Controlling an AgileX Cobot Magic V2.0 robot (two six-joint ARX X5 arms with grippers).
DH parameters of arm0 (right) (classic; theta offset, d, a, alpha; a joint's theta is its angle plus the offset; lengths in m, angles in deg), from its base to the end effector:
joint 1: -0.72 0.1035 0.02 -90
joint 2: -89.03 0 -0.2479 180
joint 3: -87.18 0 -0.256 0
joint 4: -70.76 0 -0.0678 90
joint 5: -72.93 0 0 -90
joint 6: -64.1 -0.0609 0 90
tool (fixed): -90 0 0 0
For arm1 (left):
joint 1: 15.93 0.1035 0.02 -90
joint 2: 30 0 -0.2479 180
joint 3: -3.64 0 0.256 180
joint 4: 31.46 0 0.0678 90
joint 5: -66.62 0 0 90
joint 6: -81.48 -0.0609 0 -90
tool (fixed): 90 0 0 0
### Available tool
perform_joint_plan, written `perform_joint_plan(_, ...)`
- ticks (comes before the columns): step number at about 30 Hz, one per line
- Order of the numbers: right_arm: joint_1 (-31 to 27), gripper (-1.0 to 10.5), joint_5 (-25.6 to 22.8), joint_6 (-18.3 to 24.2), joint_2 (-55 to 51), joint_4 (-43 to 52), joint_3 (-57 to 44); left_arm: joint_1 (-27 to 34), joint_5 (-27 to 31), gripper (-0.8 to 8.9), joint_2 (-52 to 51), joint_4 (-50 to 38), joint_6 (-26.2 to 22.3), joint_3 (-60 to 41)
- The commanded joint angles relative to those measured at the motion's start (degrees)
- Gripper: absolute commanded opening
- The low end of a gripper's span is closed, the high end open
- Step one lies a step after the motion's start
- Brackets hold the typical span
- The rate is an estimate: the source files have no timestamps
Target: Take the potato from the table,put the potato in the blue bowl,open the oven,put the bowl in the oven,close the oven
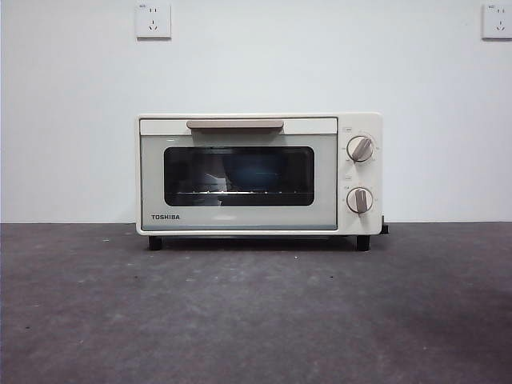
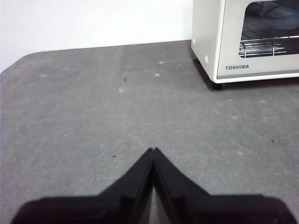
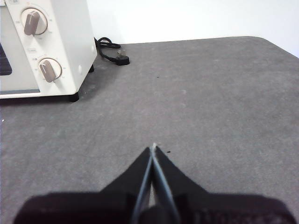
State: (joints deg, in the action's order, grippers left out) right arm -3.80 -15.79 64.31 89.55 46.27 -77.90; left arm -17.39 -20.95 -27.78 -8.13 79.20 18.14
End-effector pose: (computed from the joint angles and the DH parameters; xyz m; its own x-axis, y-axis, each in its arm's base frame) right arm 0.1464 -0.0102 0.1469 0.9830 -0.0553 -0.1752 0.0562 0.9984 0.0003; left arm 0.1487 -0.0012 0.1429 0.9813 0.0174 -0.1915 -0.0085 0.9989 0.0472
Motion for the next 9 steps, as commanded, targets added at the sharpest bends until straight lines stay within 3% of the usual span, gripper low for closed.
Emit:
perform_joint_plan(1,0.0,0.0,-0.3,-0.7,-0.1,0.2,-0.6,0.2,0.2,-0.04,0.1,-0.4,0.4,-0.5)
perform_joint_plan(9,0.0,0.0,-0.3,-0.7,-0.1,0.3,-0.6,0.2,0.2,-0.04,0.3,-0.4,0.4,-0.5)
